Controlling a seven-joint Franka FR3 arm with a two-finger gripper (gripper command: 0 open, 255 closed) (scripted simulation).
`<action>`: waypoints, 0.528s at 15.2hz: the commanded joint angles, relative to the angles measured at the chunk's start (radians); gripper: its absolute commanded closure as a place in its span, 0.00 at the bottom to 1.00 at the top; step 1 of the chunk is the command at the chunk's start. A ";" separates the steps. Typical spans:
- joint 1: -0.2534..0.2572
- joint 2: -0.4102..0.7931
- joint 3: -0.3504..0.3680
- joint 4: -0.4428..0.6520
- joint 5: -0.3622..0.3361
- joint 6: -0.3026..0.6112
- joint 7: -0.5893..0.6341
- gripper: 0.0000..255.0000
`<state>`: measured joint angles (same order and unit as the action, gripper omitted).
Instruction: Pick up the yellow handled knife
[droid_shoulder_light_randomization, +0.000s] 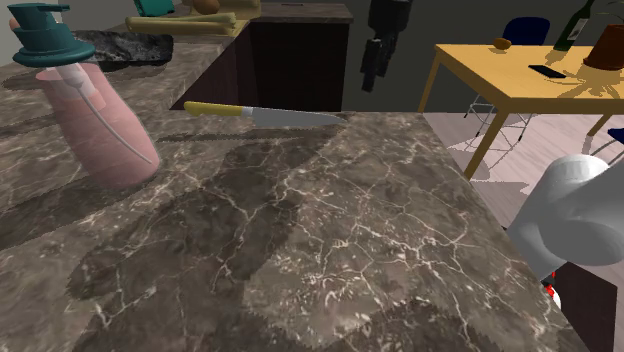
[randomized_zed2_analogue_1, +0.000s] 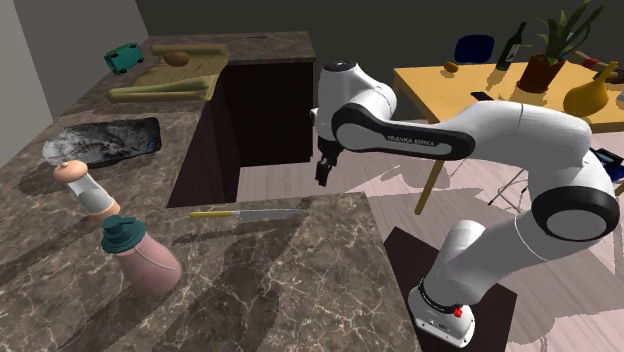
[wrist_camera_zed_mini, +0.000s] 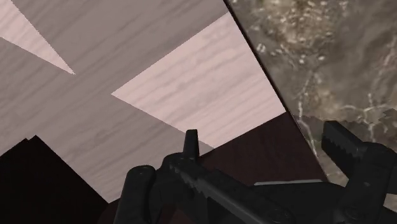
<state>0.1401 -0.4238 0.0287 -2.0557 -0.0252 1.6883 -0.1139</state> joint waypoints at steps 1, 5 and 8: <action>0.021 0.063 0.019 0.061 0.010 -0.001 -0.014 0.00; 0.058 0.181 0.055 0.178 0.021 -0.008 -0.043 0.00; 0.085 0.269 0.083 0.273 0.024 -0.021 -0.063 0.00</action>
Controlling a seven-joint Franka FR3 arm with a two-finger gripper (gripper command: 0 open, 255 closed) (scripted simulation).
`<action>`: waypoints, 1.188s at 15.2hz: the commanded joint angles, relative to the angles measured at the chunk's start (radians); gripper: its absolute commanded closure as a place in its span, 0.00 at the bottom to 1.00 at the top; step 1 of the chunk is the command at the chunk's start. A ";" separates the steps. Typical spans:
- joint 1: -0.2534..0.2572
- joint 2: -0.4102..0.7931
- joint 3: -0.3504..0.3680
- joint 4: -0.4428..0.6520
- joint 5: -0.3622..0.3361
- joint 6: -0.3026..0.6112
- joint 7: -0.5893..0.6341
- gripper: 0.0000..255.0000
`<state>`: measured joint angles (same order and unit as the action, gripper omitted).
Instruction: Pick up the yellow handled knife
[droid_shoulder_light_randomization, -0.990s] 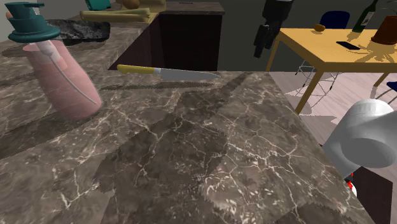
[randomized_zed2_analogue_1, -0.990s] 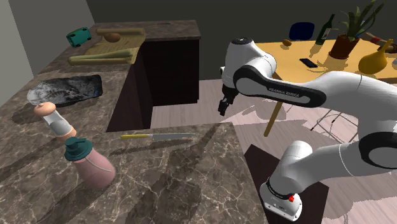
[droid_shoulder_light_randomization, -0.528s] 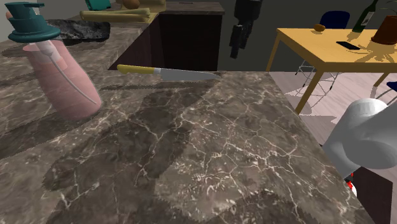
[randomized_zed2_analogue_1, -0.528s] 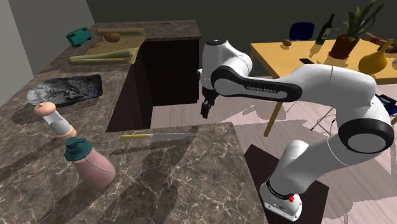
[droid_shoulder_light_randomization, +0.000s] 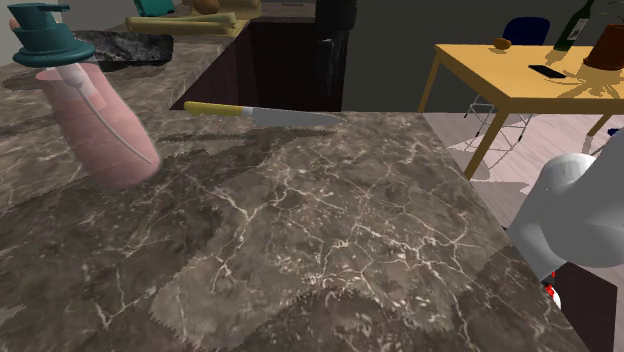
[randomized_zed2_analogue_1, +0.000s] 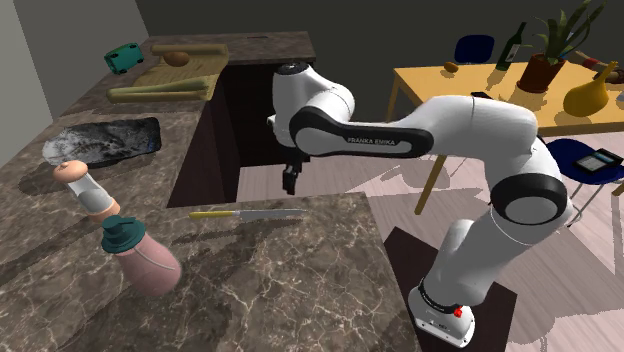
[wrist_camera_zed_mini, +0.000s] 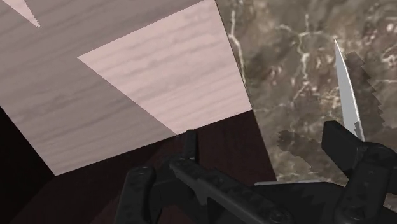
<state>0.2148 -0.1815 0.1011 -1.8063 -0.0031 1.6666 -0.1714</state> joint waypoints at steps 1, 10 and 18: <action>0.019 0.056 0.021 0.057 0.002 -0.004 -0.012 0.00; 0.113 0.332 0.112 0.397 -0.026 -0.088 -0.058 0.00; 0.119 0.335 0.118 0.306 -0.026 0.004 -0.065 0.00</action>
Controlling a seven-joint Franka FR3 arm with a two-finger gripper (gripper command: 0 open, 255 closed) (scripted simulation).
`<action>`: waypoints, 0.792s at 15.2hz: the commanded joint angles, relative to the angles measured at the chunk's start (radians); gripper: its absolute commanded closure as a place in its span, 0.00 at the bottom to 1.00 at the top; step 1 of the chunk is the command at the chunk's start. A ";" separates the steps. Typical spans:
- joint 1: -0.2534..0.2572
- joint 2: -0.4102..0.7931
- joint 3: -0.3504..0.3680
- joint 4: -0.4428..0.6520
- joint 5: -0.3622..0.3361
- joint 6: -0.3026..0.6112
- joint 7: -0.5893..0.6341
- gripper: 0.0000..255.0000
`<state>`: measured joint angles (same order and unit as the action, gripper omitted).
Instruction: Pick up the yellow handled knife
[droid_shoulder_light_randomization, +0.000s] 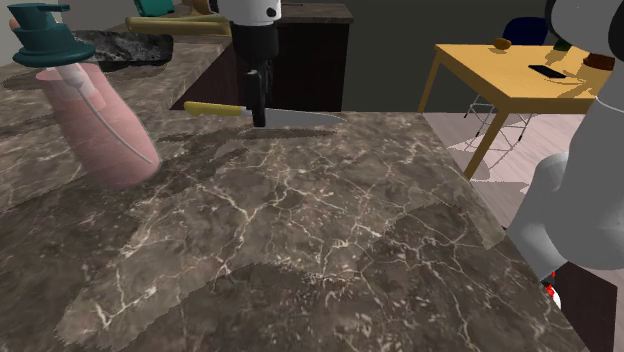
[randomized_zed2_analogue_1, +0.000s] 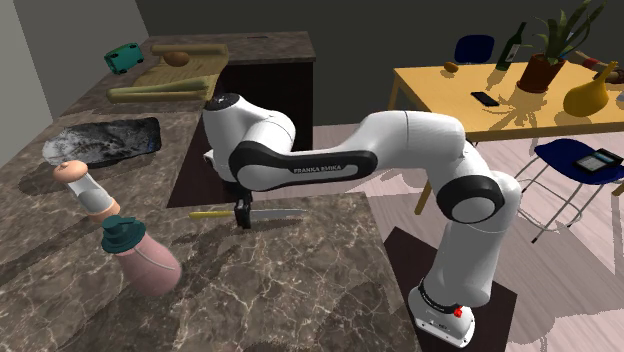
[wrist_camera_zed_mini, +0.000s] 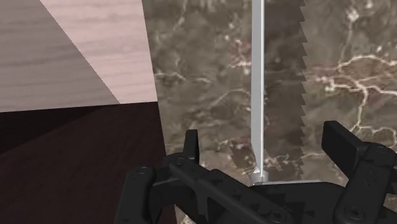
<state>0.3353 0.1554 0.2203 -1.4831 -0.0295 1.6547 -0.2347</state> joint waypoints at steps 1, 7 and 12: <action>-0.002 -0.003 -0.001 -0.027 0.001 0.024 -0.002 0.00; -0.002 -0.003 -0.001 -0.028 0.001 0.025 -0.003 1.00; -0.002 -0.003 -0.001 -0.027 0.001 0.024 -0.002 1.00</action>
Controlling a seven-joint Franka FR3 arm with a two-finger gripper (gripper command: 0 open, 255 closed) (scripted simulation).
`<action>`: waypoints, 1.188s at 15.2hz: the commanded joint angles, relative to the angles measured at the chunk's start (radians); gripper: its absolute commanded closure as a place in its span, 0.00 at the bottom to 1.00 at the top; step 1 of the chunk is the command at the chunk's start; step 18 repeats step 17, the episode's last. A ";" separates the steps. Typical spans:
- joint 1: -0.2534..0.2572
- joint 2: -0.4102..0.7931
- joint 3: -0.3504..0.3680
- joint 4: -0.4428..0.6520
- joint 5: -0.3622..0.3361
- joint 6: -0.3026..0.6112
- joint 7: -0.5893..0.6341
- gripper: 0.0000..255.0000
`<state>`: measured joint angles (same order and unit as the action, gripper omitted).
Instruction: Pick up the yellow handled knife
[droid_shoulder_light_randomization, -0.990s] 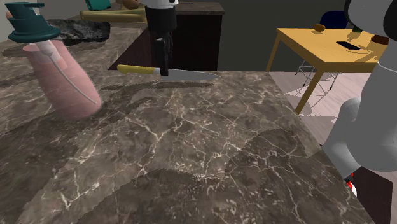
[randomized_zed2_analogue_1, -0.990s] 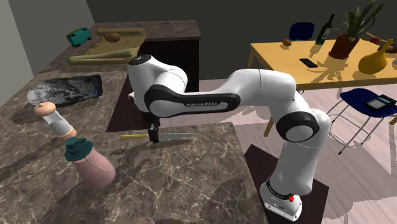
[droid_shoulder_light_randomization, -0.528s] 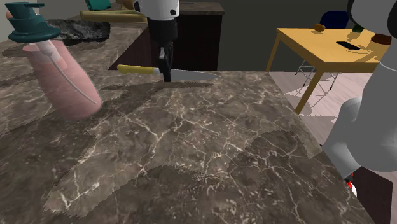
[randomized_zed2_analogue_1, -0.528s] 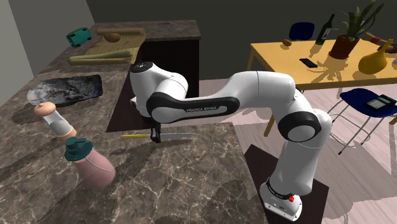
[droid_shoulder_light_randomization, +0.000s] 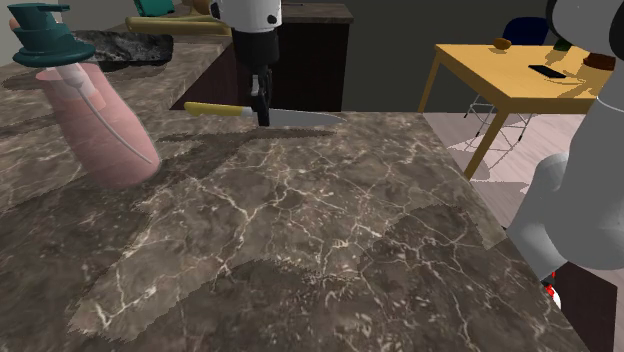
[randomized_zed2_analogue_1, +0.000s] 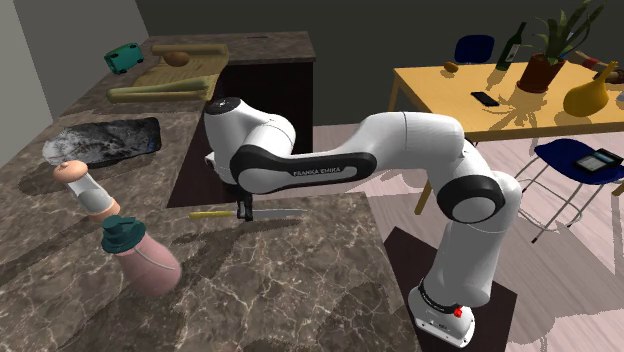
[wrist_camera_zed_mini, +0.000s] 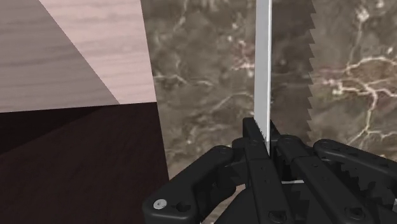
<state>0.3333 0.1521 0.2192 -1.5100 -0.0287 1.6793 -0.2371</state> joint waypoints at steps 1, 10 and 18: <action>0.001 0.003 0.000 0.017 -0.001 -0.015 0.001 1.00; 0.009 0.041 0.003 0.191 -0.009 -0.151 0.005 1.00; 0.017 0.078 0.005 0.315 -0.018 -0.239 0.009 1.00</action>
